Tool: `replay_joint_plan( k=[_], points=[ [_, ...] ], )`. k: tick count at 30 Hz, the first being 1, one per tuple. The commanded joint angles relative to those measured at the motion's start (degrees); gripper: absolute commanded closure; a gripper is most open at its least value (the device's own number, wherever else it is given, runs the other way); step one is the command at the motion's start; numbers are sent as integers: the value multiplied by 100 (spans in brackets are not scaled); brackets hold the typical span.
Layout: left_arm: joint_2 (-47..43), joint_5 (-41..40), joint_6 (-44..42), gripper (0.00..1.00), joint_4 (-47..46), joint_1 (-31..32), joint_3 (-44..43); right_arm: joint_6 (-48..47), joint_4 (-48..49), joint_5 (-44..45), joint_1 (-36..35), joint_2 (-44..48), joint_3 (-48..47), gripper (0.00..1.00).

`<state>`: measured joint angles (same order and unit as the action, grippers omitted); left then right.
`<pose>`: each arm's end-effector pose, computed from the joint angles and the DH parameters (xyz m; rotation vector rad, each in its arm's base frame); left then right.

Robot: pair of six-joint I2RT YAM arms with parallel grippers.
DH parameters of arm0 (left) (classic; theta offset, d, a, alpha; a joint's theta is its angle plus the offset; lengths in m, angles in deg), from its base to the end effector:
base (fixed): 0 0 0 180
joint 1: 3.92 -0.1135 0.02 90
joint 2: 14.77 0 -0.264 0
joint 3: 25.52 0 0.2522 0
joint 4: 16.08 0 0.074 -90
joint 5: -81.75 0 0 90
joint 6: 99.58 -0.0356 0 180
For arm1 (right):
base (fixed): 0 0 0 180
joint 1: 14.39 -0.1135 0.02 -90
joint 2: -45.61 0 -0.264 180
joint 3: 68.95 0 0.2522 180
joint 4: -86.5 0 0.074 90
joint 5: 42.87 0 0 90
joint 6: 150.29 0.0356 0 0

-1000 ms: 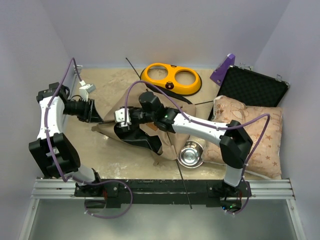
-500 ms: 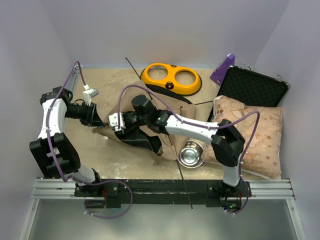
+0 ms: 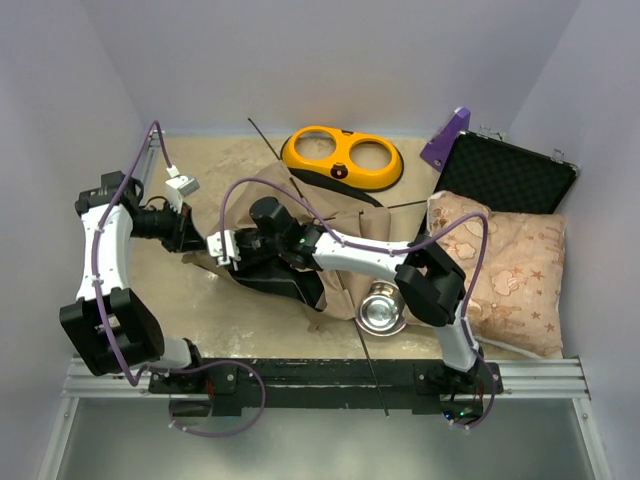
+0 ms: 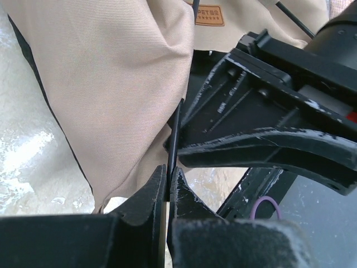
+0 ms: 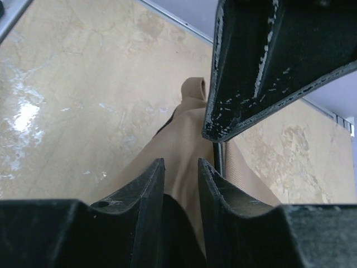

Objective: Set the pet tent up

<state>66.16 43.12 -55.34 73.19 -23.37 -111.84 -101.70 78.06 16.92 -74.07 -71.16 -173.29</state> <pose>0.2353 0.0536 0.3022 0.6115 2.3429 -0.9110 0.2284 0.4261 0.2576 -1.7068 0.9430 0.7206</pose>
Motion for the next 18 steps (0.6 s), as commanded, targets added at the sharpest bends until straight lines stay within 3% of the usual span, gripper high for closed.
replay_joint_plan(
  k=[1, 8, 18],
  points=[
    [-235, 101, -249, 100, -1, 11, -83, 98, 470, 156, -17, 76, -337, 68],
    [-253, 4, -241, 100, -1, 19, -233, 98, 654, 60, 27, 752, 84, 69],
    [-332, 171, -329, 100, 8, 19, -338, -112, 163, 104, 18, -12, -627, 66]
  ],
)
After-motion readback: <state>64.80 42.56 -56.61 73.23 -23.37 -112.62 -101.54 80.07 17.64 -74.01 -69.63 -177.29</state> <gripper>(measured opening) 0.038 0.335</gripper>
